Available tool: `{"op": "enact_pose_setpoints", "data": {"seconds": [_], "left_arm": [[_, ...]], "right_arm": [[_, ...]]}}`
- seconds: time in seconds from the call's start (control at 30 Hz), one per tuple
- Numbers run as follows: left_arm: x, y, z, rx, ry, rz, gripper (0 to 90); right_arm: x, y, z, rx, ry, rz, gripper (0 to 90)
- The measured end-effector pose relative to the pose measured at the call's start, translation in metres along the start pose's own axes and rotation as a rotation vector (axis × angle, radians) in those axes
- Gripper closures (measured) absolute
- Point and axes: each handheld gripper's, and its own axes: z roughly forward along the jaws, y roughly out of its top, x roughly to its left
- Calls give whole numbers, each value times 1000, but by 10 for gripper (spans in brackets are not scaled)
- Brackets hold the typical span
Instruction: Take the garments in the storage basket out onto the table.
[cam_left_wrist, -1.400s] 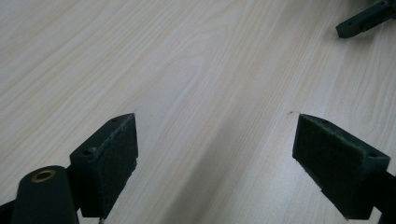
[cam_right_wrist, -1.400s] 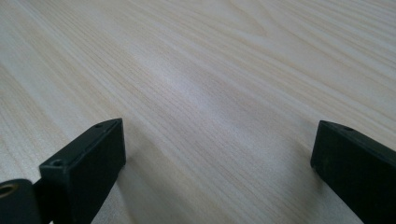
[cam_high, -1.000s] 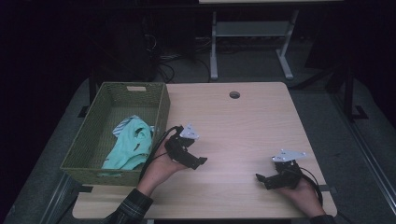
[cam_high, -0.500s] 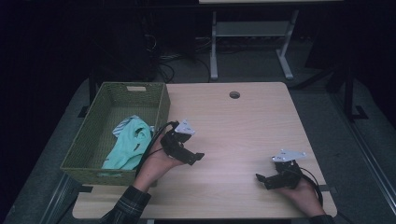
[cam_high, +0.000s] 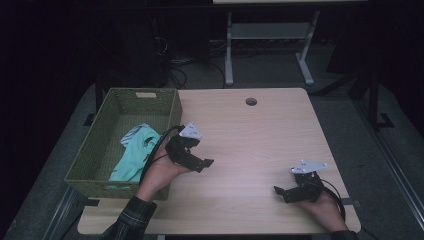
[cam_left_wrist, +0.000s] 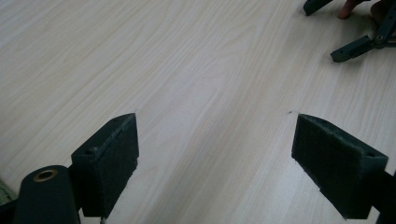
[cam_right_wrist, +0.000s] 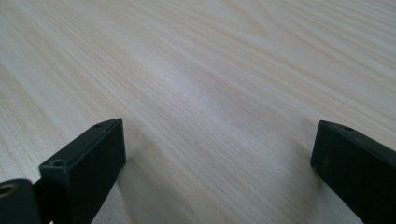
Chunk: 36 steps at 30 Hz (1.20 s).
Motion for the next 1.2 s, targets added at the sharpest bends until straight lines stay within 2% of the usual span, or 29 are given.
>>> {"op": "enact_pose_setpoints", "data": {"seconds": [0.3, 1.2], "left_arm": [[9, 0, -12, -12, 16, -5, 145], [33, -13, -50, -52, 77, -78, 195]], "right_arm": [[0, 0, 0, 0, 0, 0, 27], [0, 0, 0, 0, 0, 0, 27]]}}
